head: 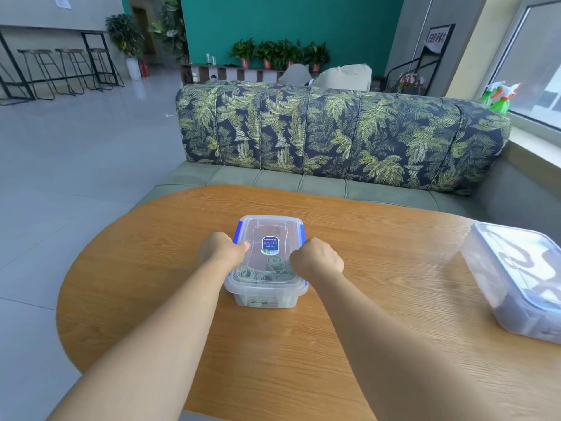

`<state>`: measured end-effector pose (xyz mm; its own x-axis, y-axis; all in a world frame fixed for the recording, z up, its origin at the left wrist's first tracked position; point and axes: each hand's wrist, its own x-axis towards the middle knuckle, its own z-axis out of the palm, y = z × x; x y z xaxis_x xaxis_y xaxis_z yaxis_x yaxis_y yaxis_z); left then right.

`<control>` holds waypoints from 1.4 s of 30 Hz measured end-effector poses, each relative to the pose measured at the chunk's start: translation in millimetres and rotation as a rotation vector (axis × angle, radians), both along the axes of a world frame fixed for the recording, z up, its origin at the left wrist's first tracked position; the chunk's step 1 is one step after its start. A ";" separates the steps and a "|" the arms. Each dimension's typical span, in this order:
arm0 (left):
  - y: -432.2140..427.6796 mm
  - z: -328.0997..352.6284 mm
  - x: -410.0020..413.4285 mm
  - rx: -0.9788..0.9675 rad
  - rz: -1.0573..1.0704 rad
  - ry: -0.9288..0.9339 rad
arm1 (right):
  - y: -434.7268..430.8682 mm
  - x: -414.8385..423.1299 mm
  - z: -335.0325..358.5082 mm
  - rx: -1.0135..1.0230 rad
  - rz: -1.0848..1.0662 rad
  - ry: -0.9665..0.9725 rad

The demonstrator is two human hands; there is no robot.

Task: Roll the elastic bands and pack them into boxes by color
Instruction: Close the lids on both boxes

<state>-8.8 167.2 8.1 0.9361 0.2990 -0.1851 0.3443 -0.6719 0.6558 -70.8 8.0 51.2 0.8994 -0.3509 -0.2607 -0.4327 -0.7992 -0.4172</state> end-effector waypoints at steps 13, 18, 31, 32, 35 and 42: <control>-103.1 -3.1 -13.6 0.017 -0.072 0.005 | -97.6 -21.6 -1.6 0.005 -0.094 0.001; -151.8 -3.7 -18.3 0.026 -0.107 0.001 | -143.4 -30.4 -2.0 -0.006 -0.126 0.015; -255.2 0.6 -30.5 0.061 -0.200 0.013 | -242.8 -52.0 -3.6 -0.126 -0.197 -0.092; -260.9 0.7 -31.2 0.060 -0.205 0.015 | -250.7 -53.0 -3.6 -0.152 -0.214 -0.159; -274.9 0.0 -32.9 0.061 -0.214 0.021 | -284.8 -56.3 -1.6 -0.313 -0.317 -0.334; -294.4 3.2 -36.4 0.068 -0.231 0.017 | -385.6 -80.5 -12.1 -0.235 -0.552 -0.066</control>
